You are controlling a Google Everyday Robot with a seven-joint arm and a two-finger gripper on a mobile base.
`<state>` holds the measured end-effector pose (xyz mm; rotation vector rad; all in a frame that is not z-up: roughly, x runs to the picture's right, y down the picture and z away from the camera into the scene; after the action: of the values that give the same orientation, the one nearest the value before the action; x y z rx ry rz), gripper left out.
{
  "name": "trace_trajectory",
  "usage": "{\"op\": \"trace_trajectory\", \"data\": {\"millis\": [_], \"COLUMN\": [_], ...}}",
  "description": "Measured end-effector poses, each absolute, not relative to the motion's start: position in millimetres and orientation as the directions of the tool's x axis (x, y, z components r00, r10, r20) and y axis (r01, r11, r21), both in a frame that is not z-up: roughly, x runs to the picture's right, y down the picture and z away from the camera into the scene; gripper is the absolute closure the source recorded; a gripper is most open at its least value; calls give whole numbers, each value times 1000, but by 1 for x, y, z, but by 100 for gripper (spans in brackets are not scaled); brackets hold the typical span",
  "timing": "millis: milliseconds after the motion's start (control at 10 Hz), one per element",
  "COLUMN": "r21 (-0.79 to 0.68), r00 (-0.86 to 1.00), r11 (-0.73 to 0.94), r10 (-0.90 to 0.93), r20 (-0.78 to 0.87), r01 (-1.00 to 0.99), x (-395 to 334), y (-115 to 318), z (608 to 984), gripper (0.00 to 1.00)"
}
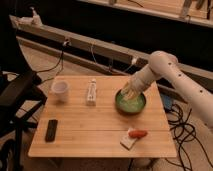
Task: Pick up the ceramic cup
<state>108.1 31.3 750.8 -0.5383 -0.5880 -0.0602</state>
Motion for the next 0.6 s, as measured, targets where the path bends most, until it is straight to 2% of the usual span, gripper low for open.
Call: {"op": "trace_trajectory", "data": {"millis": [100, 400, 600], "r21": [-466, -455, -437], "r00": [834, 828, 814], "r11": [861, 865, 868], "r10": [97, 87, 69], "r20": [543, 555, 577], "r01": [203, 213, 237], "x": [94, 61, 58], "y": [24, 20, 39], "z": [755, 771, 777], "gripper": [53, 25, 20]}}
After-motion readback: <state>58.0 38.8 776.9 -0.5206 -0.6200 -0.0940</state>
